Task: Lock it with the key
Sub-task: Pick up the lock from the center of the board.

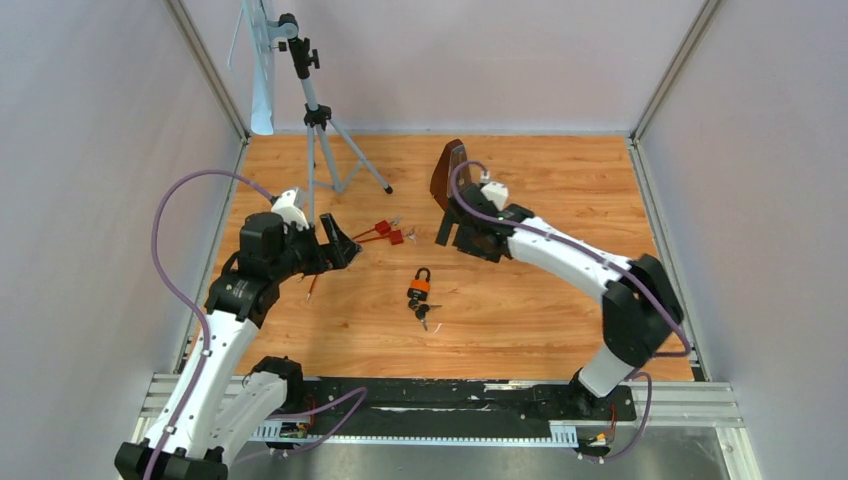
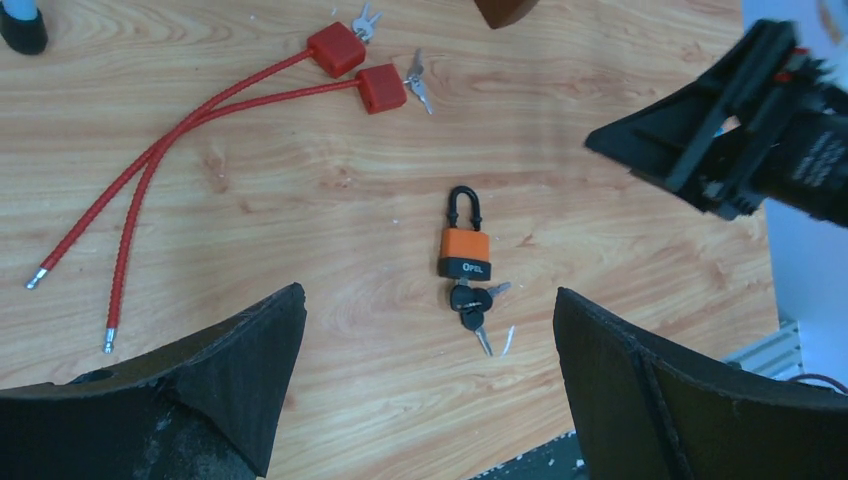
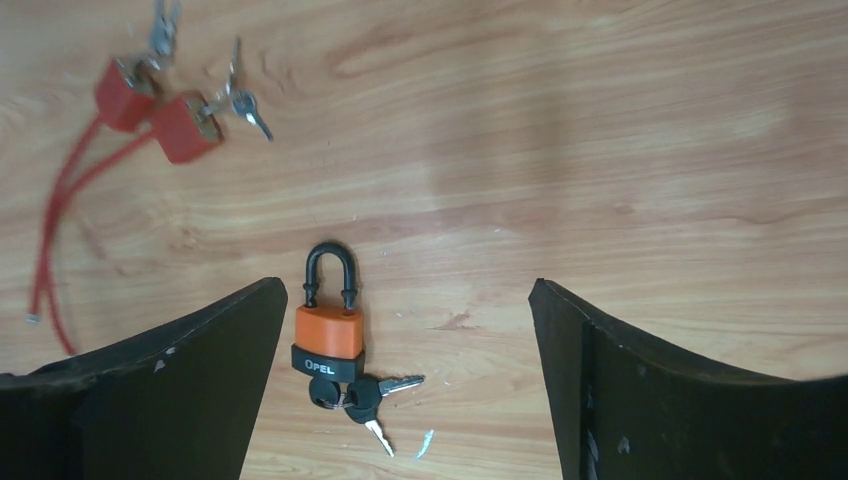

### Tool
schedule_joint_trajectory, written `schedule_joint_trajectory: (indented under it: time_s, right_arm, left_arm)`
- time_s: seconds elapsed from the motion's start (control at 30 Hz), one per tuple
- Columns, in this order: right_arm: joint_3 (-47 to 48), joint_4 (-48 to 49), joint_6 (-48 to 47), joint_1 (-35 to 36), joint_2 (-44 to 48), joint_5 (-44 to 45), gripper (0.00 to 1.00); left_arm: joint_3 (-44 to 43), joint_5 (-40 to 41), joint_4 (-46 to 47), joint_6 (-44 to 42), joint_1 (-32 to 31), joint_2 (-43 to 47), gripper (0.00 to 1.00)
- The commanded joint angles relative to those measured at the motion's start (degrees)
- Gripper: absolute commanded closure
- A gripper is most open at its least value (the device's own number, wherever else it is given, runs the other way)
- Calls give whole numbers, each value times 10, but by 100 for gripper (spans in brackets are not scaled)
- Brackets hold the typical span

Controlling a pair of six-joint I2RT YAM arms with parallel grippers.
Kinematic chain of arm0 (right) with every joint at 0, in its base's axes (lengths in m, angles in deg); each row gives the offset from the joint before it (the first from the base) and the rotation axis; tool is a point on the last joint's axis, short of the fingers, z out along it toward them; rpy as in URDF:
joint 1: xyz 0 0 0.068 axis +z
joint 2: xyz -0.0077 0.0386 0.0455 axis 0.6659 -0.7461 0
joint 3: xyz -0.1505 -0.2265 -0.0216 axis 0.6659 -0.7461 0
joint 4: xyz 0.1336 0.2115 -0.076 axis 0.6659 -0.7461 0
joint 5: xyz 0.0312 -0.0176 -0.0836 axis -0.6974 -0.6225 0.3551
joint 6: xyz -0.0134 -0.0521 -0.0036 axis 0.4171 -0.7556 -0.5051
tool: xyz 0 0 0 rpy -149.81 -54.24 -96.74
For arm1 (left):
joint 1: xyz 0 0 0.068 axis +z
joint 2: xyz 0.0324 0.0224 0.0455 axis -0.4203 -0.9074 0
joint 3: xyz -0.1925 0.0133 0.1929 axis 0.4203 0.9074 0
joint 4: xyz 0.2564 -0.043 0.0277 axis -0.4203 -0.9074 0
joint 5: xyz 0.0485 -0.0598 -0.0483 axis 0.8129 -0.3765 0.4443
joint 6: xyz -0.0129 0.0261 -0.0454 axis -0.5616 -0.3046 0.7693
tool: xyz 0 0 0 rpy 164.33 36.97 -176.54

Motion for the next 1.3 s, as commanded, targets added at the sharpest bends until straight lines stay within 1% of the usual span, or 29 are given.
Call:
schedule_joint_trajectory:
  time_s: [0.0, 0.1, 0.17, 0.4, 0.5, 0.6, 0.63, 0.7, 0.77, 0.9, 1.0, 1.07, 1.27]
  right_arm:
    - [61, -32, 18, 55, -91, 41, 9]
    - [86, -35, 25, 78, -134, 14, 13]
    - [102, -35, 24, 93, -156, 12, 14]
    - [140, -42, 31, 123, -204, -22, 15]
    - [153, -51, 39, 132, -219, -23, 19]
    - [177, -79, 56, 149, -242, 1, 21]
    - [187, -93, 67, 155, -251, 17, 21]
    - [205, -118, 86, 163, -268, 30, 21]
    - [210, -130, 102, 168, -279, 34, 22]
    - [216, -143, 131, 170, -293, 50, 25]
    - [215, -144, 151, 174, -298, 59, 27]
    - [217, -145, 160, 174, -302, 52, 32]
    - [227, -143, 179, 176, -318, 34, 51]
  left_arm:
    - [60, 35, 102, 23, 1, 45, 0]
    - [93, 45, 144, 41, 2, 54, 0]
    - [104, 53, 151, 50, 1, 51, 0]
    - [105, 76, 131, 41, 1, 47, 0]
    - [104, 104, 112, 35, 1, 58, 0]
    - [101, 143, 74, 36, 1, 70, 0]
    - [98, 175, 65, 38, 1, 77, 0]
    - [93, 208, 42, 39, 1, 84, 0]
    - [92, 223, 29, 34, 1, 89, 0]
    - [94, 214, 26, 33, 1, 86, 0]
    - [97, 221, 14, 40, 2, 86, 0]
    - [100, 225, 11, 45, 1, 94, 0]
    - [110, 212, 7, 44, 1, 115, 0]
